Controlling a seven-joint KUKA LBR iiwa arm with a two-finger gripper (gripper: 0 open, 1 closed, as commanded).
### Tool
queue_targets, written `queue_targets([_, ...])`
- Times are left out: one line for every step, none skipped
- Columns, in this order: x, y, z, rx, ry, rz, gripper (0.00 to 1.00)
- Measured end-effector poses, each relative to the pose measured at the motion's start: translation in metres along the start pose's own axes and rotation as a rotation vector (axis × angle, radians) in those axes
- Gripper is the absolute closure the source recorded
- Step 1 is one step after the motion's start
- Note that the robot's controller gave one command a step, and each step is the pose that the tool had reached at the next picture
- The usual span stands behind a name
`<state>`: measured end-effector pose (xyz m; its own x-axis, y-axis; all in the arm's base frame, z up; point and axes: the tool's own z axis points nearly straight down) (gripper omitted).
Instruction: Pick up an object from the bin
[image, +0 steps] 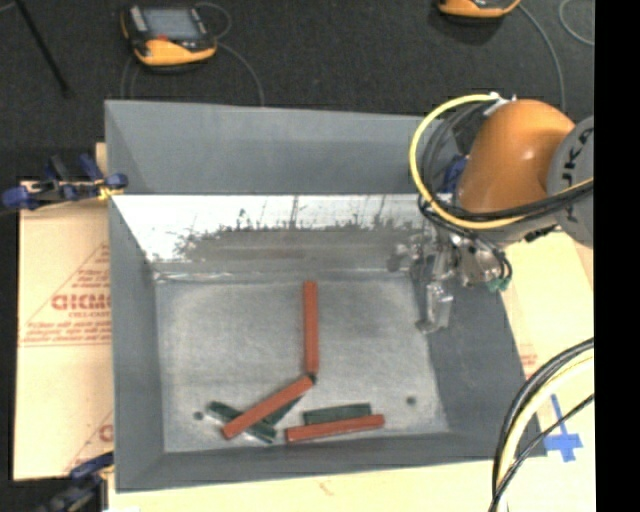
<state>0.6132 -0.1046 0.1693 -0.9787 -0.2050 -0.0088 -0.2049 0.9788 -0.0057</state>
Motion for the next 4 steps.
queue_targets([0.003, 0.007, 0.048, -0.006, 0.005, -0.129, 1.0])
queue_targets([0.002, 0.007, 0.048, -0.005, 0.005, -0.129, 1.0])
queue_targets([0.045, 0.031, 0.022, -0.005, 0.005, -0.156, 0.0])
queue_targets([0.045, 0.032, 0.022, -0.004, 0.005, -0.157, 0.0])
